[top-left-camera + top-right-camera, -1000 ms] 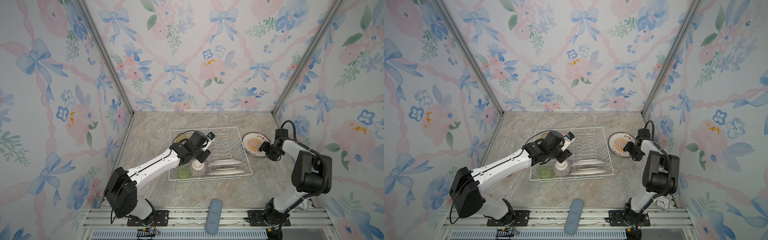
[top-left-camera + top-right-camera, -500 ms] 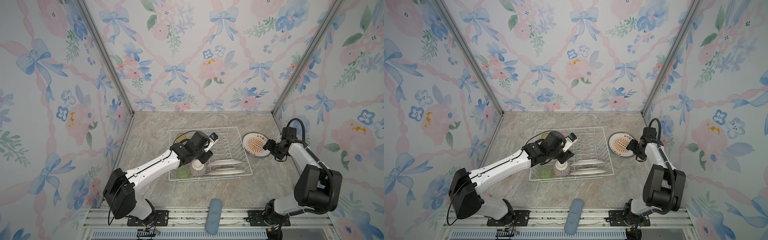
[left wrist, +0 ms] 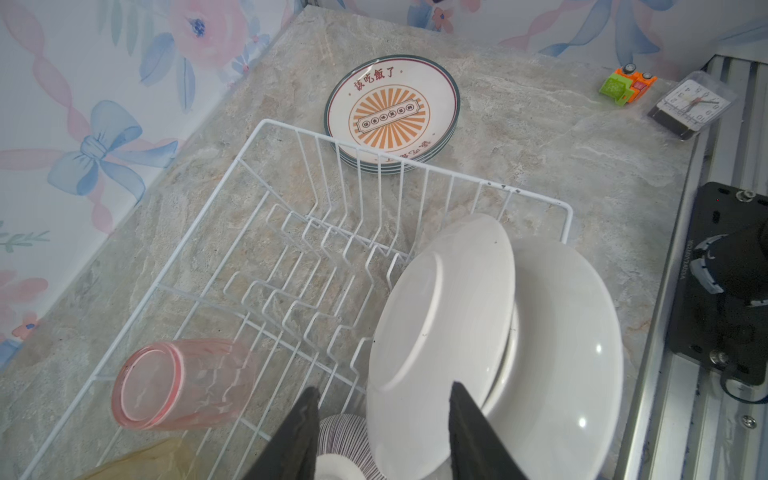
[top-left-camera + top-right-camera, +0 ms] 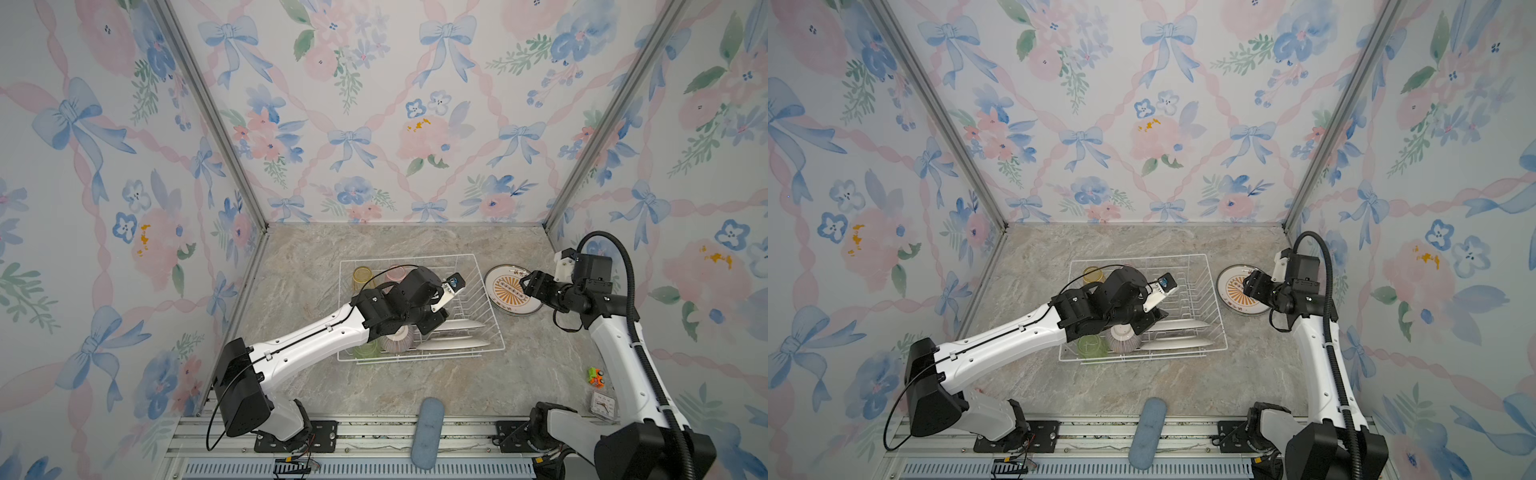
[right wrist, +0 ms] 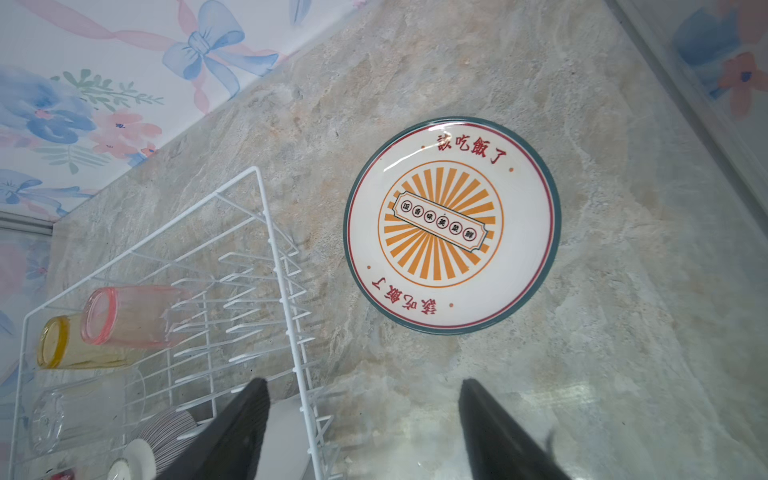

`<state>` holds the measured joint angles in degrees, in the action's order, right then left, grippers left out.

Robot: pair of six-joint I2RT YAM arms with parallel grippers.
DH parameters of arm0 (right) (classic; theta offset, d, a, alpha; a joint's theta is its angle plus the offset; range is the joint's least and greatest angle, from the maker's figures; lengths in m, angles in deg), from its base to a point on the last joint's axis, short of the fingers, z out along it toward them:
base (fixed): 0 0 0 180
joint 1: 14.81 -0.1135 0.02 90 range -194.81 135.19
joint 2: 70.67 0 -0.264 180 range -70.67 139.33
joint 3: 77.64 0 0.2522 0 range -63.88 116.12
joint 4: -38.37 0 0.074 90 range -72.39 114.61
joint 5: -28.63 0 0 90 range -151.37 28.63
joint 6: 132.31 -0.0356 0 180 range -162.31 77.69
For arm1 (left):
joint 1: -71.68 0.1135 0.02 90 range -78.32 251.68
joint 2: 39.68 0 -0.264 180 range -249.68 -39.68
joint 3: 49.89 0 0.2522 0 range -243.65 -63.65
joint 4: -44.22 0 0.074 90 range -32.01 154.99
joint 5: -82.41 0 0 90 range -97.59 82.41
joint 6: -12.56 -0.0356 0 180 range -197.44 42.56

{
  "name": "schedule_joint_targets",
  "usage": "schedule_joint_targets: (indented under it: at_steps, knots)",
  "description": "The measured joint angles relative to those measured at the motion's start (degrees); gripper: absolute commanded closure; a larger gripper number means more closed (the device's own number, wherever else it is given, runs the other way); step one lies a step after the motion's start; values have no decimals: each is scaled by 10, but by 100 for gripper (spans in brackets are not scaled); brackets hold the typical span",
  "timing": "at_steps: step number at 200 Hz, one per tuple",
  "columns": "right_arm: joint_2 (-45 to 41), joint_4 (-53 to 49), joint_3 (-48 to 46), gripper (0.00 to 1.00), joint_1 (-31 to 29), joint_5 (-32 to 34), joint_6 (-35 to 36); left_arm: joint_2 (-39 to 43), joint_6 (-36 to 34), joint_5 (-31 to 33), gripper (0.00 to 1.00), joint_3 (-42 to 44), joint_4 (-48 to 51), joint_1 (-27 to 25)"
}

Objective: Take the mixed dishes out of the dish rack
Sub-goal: 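Withdraw the right gripper while the left gripper reaches to the next white plate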

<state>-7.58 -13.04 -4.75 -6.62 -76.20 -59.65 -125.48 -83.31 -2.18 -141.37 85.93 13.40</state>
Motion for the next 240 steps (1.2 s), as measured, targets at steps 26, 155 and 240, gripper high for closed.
schedule_joint_targets:
  at_steps: [26, 155, 240]
  knots:
    - [-16, -15, 0, 25, -21, 0, 0, -21, -4, 20, 53, -18, 16, -17]
    - [-57, -29, -5, 24, -31, 1, 0, -70, -40, 57, 56, -59, 65, -50]
    - [-57, -29, -12, 24, -31, 1, 0, -85, -57, 46, 55, -70, 70, -61]
